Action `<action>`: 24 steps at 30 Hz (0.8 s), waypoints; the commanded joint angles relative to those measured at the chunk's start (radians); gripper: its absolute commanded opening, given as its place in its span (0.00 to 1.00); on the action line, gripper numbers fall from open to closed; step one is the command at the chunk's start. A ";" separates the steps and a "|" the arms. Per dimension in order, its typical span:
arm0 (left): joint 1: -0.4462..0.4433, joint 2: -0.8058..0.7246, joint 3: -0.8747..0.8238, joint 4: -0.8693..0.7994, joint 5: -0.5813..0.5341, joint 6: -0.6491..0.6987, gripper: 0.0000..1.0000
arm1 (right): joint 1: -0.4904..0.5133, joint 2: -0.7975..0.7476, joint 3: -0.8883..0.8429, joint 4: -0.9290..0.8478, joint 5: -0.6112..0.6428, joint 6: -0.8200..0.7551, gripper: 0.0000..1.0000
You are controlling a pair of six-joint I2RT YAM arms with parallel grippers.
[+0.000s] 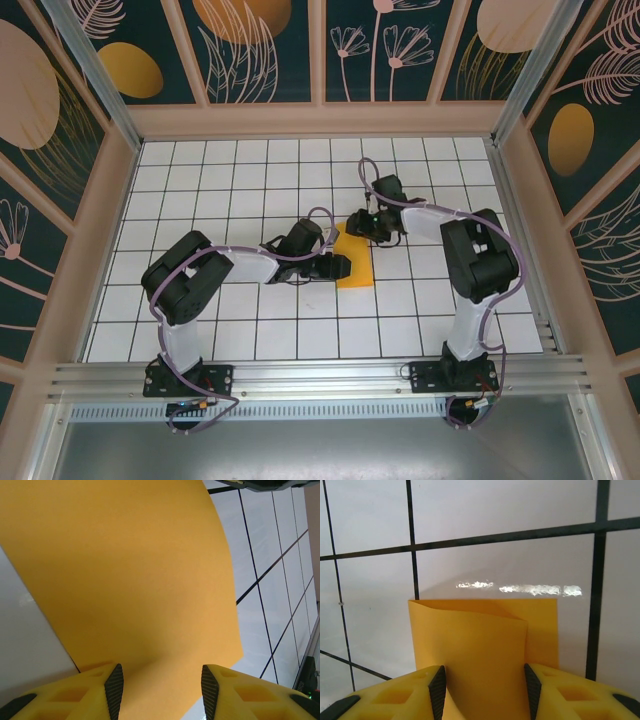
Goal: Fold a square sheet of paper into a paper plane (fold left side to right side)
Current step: Fold the triangle a second time at the center of the table.
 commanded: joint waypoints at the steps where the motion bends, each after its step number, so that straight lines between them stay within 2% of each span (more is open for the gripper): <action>1: -0.005 0.021 -0.040 -0.072 -0.010 -0.014 0.48 | -0.007 -0.062 -0.026 0.003 -0.026 0.001 0.47; 7: -0.007 0.023 -0.040 -0.072 -0.011 -0.016 0.48 | -0.011 -0.121 -0.075 0.008 -0.052 0.010 0.47; 11: -0.006 0.024 -0.038 -0.073 -0.012 -0.015 0.48 | -0.014 -0.148 -0.108 0.017 -0.095 0.027 0.41; 17: -0.006 0.013 -0.041 -0.068 -0.013 -0.012 0.48 | -0.015 -0.172 -0.168 0.013 -0.145 0.049 0.40; 22: -0.005 -0.057 -0.057 -0.067 -0.043 0.015 0.50 | -0.021 -0.204 -0.211 0.012 -0.148 0.066 0.33; 24: -0.006 -0.116 -0.070 -0.066 -0.065 0.037 0.55 | -0.028 -0.226 -0.230 0.024 -0.163 0.084 0.29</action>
